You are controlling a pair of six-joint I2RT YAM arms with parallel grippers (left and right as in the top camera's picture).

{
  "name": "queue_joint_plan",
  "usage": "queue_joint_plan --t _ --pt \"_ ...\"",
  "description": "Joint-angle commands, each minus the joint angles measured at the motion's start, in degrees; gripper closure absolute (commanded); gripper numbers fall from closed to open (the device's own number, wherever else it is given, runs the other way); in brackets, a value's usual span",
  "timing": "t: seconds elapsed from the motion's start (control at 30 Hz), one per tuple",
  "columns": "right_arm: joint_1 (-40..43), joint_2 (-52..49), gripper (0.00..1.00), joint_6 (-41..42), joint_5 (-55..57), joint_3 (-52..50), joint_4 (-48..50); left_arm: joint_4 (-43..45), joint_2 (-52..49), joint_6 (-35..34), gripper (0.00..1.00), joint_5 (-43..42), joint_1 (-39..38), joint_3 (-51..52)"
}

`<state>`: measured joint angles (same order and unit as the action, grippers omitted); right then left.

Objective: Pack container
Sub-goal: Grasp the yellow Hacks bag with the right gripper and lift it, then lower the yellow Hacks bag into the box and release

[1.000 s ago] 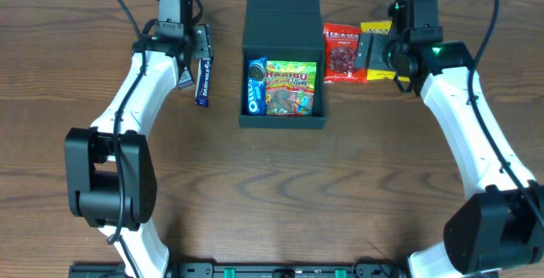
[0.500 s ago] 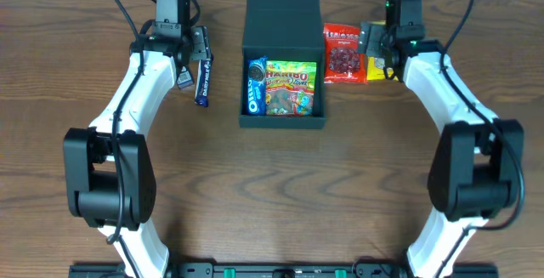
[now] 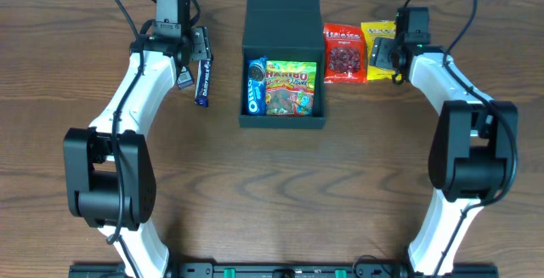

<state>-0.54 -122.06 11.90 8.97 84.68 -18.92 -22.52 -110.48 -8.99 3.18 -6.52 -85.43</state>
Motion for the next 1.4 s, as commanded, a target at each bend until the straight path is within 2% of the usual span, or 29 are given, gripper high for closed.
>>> queue_joint_plan --t 0.0,0.1,0.17,0.3,0.37,0.47,0.7,0.83,1.23,1.37 --pt "0.2 -1.6 0.18 -0.4 -0.5 0.2 0.5 -0.2 1.3 0.2 0.28 -0.2 0.1 -1.2" --pt "0.2 -2.4 0.18 -0.4 -0.7 0.2 1.1 -0.2 1.3 0.2 0.28 -0.2 0.1 -1.2" --pt "0.2 -3.1 0.23 -0.4 -0.7 0.2 1.7 -0.2 1.3 0.2 0.28 -0.2 0.1 -1.2" --pt "0.2 -3.8 0.48 -0.3 -1.8 0.2 1.8 -0.2 1.3 0.2 0.28 -0.2 0.1 -1.2" --pt "0.2 -3.8 0.75 -0.3 -1.9 0.2 1.8 -0.2 1.3 0.2 0.28 -0.2 0.1 -1.2" --pt "0.2 -3.8 0.99 -0.3 -1.9 0.2 1.7 -0.2 1.3 0.2 0.28 -0.2 0.1 -1.2" --pt "0.2 -2.9 0.99 -0.4 -1.9 0.3 1.3 -0.2 1.3 0.2 0.28 -0.2 0.1 -1.2" --pt "0.1 2.2 0.99 -0.8 -1.9 0.3 0.9 -0.2 1.5 0.2 0.28 -0.2 0.1 -1.2" --pt "-3.2 19.3 0.99 -15.0 -2.2 0.3 0.9 2.0 5.0 4.4 0.28 0.5 0.2 -1.4" --pt "-5.6 21.1 0.99 -20.5 -8.2 0.3 1.0 2.4 7.0 4.4 0.28 1.3 0.6 -1.4"
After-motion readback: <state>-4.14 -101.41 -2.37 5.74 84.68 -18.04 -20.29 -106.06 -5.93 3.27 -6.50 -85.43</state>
